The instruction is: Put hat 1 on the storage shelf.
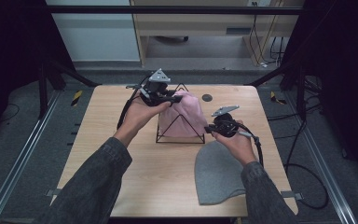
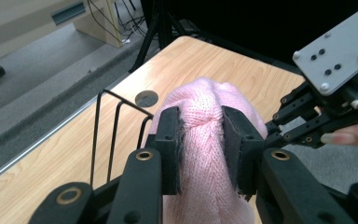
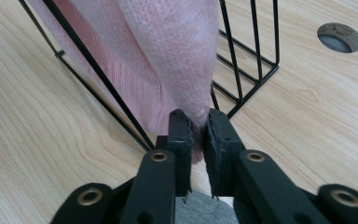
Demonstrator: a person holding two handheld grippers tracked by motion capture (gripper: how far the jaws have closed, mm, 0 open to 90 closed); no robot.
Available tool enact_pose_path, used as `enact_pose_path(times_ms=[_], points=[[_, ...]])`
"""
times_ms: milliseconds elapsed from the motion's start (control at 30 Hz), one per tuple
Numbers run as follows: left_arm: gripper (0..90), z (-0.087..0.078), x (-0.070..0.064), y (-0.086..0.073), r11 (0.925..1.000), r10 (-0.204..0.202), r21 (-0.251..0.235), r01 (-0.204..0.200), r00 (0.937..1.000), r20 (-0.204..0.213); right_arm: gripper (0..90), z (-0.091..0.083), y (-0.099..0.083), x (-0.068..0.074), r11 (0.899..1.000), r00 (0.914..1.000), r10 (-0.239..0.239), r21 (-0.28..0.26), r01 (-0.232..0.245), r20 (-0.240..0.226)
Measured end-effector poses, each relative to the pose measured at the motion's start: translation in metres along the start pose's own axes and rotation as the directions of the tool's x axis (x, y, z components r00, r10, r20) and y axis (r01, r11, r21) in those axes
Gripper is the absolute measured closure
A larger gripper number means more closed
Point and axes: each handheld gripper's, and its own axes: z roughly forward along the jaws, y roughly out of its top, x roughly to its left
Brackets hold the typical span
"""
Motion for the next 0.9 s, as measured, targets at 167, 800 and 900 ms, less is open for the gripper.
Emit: enact_pose_path(times_ms=[167,800,900], points=[[69.8,0.004,-0.003,-0.003,0.9999,0.004,0.012,-0.004,0.9999,0.011,75.7,-0.004,-0.001,-0.001,1.000,0.9999,0.011,-0.013,-0.011,-0.004],[50.8,0.008,-0.011,-0.016,0.9990,-0.032,0.030,0.032,0.9994,0.007,42.8,-0.040,-0.018,-0.010,0.999,0.9920,0.046,-0.030,-0.042,0.118],[39.0,0.001,-0.013,-0.018,0.9988,-0.042,0.023,0.042,0.9991,0.010,36.2,-0.044,-0.023,-0.014,0.998,0.9895,0.057,-0.018,-0.055,0.133]])
